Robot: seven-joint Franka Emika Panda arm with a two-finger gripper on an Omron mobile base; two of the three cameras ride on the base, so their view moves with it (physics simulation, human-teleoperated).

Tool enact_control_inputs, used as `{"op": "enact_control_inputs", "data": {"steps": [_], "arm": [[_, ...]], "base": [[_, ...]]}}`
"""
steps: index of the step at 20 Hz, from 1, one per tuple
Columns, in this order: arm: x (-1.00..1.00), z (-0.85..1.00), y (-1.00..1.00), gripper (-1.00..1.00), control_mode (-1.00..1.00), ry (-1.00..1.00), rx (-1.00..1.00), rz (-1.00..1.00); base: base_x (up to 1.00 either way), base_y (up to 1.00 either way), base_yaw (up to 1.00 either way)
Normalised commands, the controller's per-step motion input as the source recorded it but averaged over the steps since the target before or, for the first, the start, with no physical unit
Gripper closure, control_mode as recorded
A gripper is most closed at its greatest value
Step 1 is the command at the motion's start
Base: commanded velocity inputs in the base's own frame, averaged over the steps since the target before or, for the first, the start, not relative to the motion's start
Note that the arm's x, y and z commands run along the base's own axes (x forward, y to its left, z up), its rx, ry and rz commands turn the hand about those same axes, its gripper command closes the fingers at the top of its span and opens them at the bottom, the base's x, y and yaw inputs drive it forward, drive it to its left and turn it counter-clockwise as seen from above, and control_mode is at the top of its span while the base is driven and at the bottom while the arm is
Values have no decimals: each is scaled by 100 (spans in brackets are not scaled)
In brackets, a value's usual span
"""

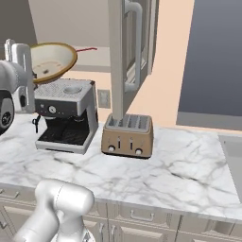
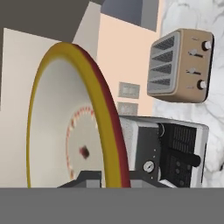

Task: Pick the mug and place it in the sink. Pick the bowl and place it in the open cabinet and then close the cabinet.

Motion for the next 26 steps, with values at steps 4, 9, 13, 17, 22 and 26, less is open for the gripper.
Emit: {"op": "enact_control_inputs", "data": {"steps": [4,9,13,17,22,26], "arm": [[47,0,1,100,-100,-1,0,0],[59,0,0,100,-100,0,0,0],[64,-5,12,100,-100,-3,-6,0],[67,0,22,100,-100,-1,-9,1],[74,-2,24,100,-100,0,-3,4],[67,-1,23,100,-100,0,0,0]], "base": [[0,0,0],[0,0,0],[0,0,0],[0,0,0],[0,0,0],[0,0,0]]}}
